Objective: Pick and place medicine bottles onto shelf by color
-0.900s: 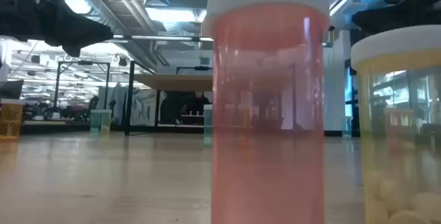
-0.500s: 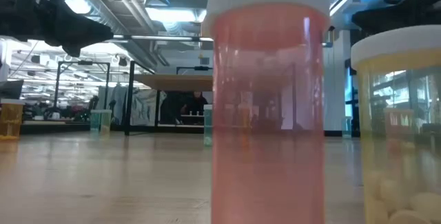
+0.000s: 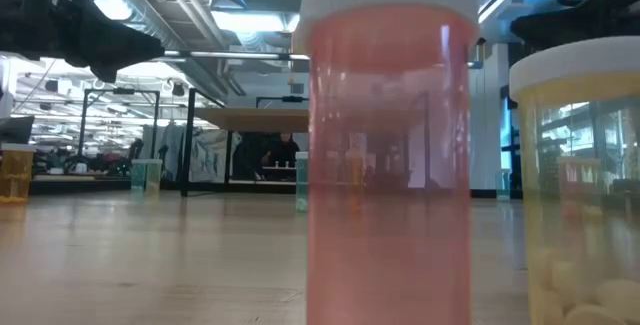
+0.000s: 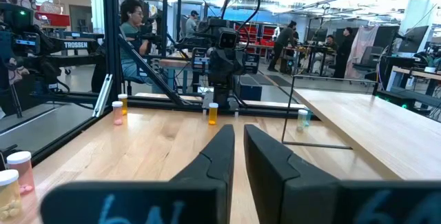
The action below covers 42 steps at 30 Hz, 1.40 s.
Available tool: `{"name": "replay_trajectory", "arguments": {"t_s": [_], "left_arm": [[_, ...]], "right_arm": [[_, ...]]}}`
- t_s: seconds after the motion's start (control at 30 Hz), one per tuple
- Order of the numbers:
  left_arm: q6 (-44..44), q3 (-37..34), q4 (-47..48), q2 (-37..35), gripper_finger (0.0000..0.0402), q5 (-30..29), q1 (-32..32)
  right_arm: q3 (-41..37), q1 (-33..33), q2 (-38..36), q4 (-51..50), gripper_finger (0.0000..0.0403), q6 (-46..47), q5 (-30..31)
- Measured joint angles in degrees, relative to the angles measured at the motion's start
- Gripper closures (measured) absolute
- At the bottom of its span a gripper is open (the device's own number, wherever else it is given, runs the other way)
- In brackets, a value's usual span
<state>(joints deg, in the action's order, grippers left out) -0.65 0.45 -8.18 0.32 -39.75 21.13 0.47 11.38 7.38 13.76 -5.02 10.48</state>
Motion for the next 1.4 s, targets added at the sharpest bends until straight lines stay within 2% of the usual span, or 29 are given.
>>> {"name": "replay_trajectory", "arguments": {"t_s": [0.97,1.1,1.23,1.4], "left_arm": [[-0.01,0.0,-0.01,-0.02,0.0315,0.0,-0.01],[-2.44,0.19,-3.64,-0.02,0.0315,-0.98,-0.01],[-3.02,4.89,-5.67,0.07,0.0315,1.47,-0.01],[-4.43,15.96,0.46,3.12,0.0315,3.71,0.01]], "right_arm": [[0.0,0.01,-0.01,0.0,0.0363,0.0,0.0],[0.0,0.02,0.0,0.11,0.0363,0.0,0.0],[0.0,0.02,0.0,0.2,0.0363,0.0,0.0],[0.0,0.02,0.0,0.2,0.0363,0.0,-0.02]]}}
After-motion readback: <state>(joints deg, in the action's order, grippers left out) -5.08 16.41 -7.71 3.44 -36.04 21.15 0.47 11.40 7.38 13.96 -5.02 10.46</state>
